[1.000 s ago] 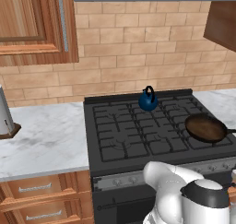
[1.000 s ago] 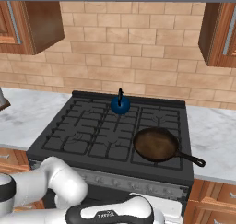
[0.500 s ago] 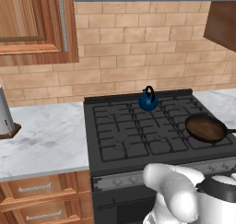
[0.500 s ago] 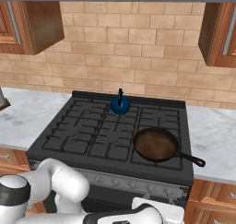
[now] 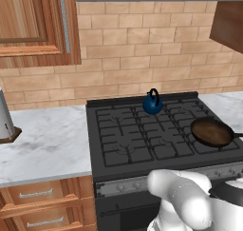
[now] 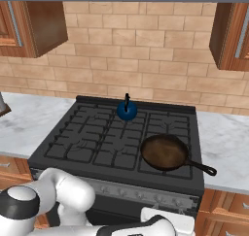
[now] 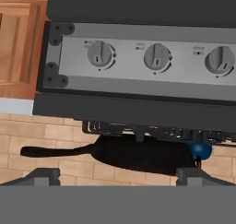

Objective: Pick the pan from the cabinet and place it on the stove. Then turn on the stove burner for the pan.

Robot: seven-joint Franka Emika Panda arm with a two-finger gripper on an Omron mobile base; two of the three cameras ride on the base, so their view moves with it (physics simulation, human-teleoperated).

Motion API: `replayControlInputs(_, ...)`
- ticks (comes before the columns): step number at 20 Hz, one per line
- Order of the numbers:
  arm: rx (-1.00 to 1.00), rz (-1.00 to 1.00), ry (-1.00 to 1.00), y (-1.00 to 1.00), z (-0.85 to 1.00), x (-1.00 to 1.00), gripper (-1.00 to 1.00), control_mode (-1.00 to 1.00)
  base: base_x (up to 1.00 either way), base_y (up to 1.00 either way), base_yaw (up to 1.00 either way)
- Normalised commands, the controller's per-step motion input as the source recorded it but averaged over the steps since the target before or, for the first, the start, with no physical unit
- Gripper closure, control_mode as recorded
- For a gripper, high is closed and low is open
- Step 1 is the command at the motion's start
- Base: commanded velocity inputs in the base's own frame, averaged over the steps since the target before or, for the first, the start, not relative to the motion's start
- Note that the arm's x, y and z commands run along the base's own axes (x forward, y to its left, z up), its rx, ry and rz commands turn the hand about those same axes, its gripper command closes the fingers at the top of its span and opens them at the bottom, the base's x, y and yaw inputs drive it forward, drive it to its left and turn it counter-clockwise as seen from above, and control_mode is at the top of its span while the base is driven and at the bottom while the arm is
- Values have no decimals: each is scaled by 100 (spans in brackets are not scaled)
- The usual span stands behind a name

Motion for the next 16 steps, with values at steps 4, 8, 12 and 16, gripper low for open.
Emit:
replayControlInputs(4,0,0,0,0,-15,16,-100,-100,0,0,0)
replayControlInputs(8,0,0,0,0,-20,11,-100,-100,0,0,0)
replayControlInputs(12,0,0,0,-6,-28,10,-100,-100,0,0,0)
replayControlInputs(16,0,0,0,-10,-16,16,-100,-100,0,0,0)
